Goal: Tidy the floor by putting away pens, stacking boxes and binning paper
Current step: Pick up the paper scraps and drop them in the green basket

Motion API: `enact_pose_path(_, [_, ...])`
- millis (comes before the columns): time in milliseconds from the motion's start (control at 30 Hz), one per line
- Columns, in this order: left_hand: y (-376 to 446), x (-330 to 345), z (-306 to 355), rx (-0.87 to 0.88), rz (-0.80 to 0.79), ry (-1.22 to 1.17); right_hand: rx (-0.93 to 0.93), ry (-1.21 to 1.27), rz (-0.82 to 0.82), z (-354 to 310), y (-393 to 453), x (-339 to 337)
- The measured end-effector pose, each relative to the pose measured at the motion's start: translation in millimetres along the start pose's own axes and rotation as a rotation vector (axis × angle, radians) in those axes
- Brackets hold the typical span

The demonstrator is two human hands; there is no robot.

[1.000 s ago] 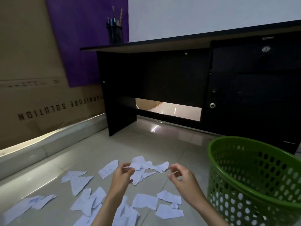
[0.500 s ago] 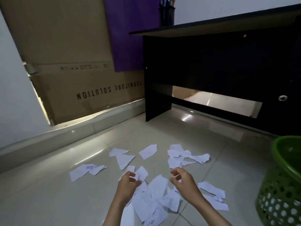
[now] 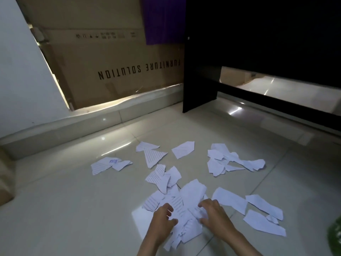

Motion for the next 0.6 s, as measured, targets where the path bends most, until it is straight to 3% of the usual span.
enact_pose_path(100, [-0.9,16.0,-11.2,-0.003,0.017,0.020,-0.016,-0.202,0.021,7.3,5.4,15.9])
enact_pose_path(233, [-2.6,29.0,-19.1,0.002,0.064,0.052,-0.048,-0.190,0.061,15.3,3.3,19.4])
enact_pose_path(433, [-3.3,42.6,-28.5,0.087,0.088,0.201,0.037,0.406,-0.012,37.4,-11.1,-3.6])
enact_pose_path(600, [13.6,55.3,-10.7,0.169,0.158,0.260,0.045,0.753,0.005,66.9,-18.7,-29.6])
Point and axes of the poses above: each hand's wrist, its own y-axis towards the middle knuckle, its own x-axis out of the palm, z = x × y, the point moved 1 cm from there along y, towards the middle knuckle, and after that the axes turned 15 degrees about x, right-handed, at the moved point
